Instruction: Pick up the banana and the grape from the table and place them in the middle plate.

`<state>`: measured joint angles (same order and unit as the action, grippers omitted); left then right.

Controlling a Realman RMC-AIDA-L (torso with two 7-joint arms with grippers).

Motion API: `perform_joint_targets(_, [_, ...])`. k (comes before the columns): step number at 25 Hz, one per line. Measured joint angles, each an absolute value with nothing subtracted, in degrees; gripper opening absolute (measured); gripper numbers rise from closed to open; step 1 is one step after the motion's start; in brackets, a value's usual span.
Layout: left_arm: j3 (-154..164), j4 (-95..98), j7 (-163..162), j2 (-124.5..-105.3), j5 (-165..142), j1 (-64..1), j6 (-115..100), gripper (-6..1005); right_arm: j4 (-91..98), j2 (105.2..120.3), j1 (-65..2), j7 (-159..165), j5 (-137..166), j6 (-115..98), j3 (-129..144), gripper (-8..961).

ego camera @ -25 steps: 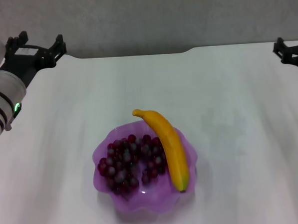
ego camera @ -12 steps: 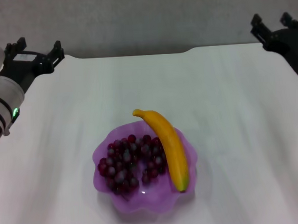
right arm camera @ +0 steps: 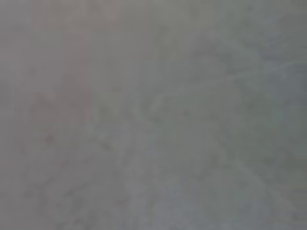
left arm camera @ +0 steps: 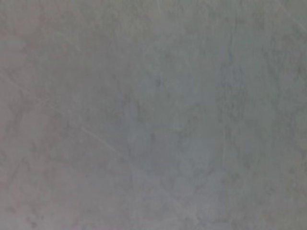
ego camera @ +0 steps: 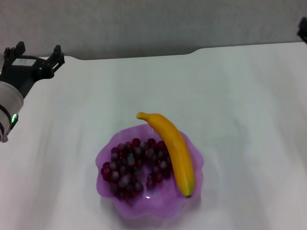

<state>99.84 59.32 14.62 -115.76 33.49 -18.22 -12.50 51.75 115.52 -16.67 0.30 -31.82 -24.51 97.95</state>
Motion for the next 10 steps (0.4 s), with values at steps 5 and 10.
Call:
perform_joint_targets(5, [99.84,59.30,14.88,-115.71,33.32,-18.56,-12.66,879,50.72,115.33,-16.65,-0.93,-33.38,-23.77,96.22,804])
perform_joint_targets(10, [99.78,58.01,15.01,-115.77,33.22,-18.90,-13.78,879,49.13,115.41,-17.68,-1.40,-33.56,-25.09,96.55,804])
